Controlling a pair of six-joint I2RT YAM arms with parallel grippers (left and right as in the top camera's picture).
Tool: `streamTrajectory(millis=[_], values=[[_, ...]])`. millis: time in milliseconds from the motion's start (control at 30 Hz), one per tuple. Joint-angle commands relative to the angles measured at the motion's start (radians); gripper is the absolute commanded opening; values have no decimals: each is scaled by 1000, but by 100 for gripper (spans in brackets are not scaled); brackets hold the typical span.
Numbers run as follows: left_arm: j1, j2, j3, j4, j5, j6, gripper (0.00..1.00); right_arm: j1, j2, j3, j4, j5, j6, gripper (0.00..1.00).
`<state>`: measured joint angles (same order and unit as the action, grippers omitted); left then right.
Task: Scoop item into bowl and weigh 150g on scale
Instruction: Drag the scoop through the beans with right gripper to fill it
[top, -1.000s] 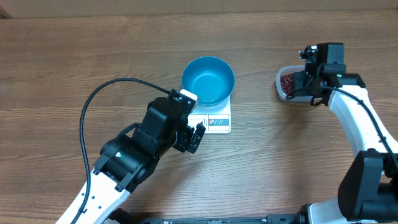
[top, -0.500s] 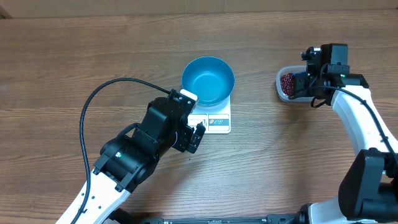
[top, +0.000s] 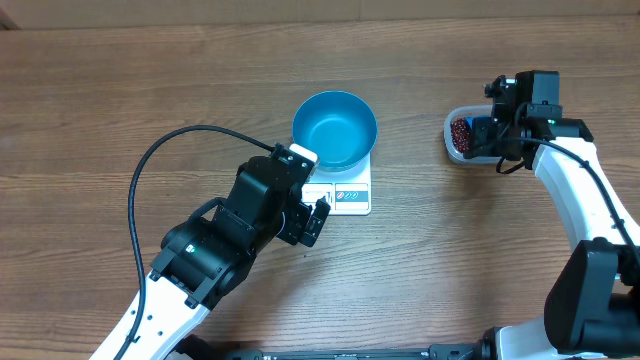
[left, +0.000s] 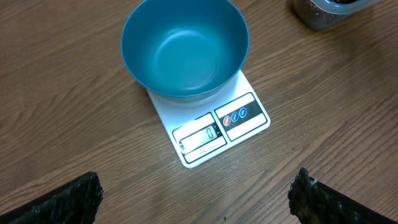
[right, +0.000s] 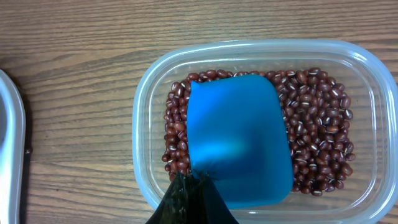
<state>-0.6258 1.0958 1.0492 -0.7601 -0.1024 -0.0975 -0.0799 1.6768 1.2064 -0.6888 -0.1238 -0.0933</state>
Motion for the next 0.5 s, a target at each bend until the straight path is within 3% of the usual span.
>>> streamTrajectory(millis=[0, 467], values=[[5, -11, -3, 1, -11, 15, 100, 5, 18, -11, -28, -91, 62, 4], [5, -11, -3, -6, -9, 15, 100, 5, 18, -11, -20, -99, 150, 4]])
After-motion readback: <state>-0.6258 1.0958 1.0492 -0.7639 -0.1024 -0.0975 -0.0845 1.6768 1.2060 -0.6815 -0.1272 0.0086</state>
